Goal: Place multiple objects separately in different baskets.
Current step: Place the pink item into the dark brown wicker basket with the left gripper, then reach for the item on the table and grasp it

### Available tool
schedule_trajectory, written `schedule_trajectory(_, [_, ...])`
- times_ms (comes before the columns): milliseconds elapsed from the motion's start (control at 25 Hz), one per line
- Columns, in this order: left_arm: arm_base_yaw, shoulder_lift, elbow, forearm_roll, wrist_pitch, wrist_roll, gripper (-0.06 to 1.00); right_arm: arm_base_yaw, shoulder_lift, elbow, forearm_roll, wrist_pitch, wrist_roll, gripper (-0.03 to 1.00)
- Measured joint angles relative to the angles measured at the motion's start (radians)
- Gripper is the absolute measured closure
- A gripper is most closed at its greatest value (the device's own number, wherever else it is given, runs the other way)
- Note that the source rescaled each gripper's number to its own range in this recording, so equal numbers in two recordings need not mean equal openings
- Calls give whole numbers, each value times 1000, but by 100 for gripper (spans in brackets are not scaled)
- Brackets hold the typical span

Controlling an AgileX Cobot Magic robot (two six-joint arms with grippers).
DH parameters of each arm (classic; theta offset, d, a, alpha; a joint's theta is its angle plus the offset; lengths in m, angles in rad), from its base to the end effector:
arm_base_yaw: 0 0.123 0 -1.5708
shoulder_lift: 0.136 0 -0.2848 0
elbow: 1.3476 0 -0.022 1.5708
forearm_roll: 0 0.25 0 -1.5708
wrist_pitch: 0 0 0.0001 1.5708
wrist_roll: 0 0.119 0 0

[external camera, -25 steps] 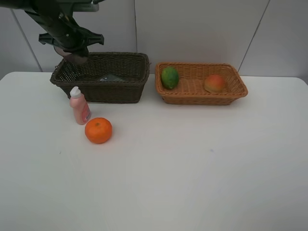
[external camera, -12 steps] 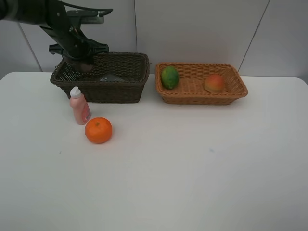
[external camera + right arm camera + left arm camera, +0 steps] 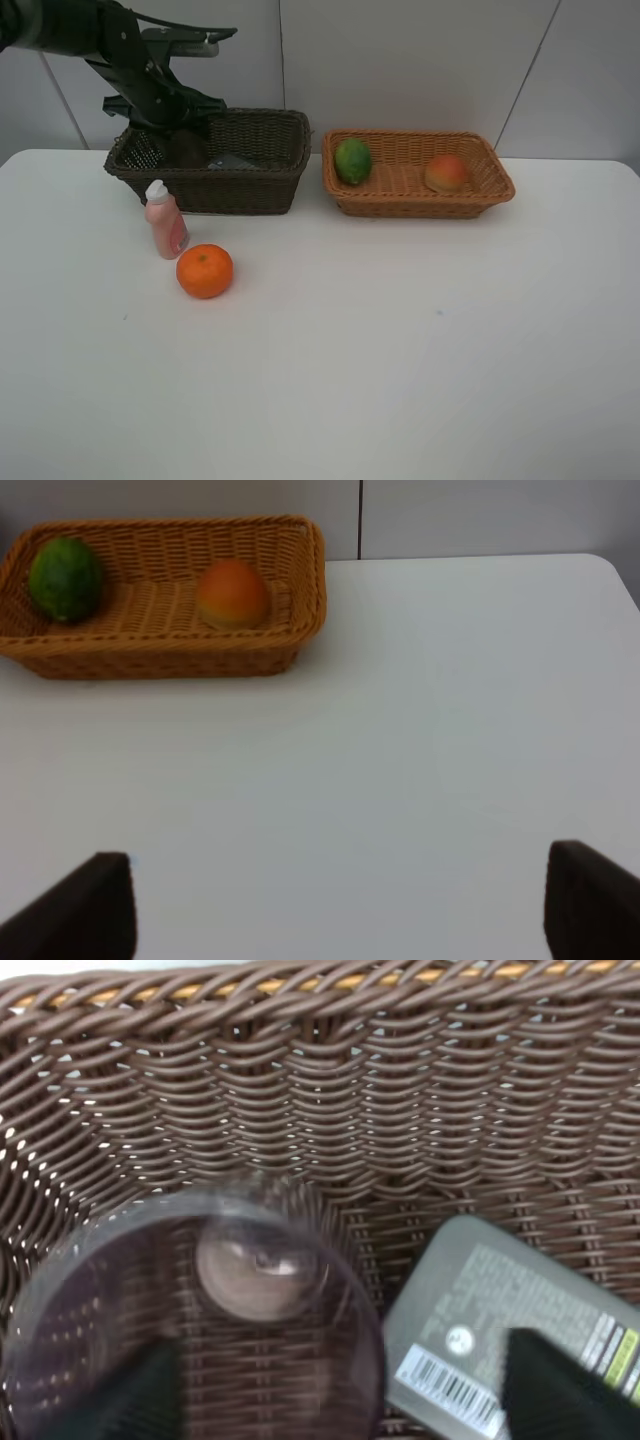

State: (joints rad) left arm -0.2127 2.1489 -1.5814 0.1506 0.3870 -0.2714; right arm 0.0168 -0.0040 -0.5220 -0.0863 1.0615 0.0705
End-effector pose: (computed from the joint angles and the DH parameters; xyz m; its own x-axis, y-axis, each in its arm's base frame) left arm 0.4858 -0.0980 0.1519 -0.7594 0.0298 -0.6499 0.0757 0.9962 -0.0427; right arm 0.0166 -0.0087 0.2710 -0.4303 0.0210 -0.9024 0.0633 0.9980 -0.0069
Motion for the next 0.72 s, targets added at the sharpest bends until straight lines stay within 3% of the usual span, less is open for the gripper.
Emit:
schedule_trajectory(80, [0, 0, 0, 0, 9, 1, -1, 0, 0, 0, 0, 0, 0, 9])
schedule_trajectory(320, [0, 0, 0, 0, 18, 21, -3, 0, 0, 0, 0, 0, 0, 9])
schedule_trajectory(520, [-3, -2, 0, -1, 37, 94, -3, 0, 0, 0, 0, 0, 0, 9])
schedule_trajectory(720, [-24, -44, 0, -9, 133, 224, -3, 0, 0, 0, 0, 0, 0, 9])
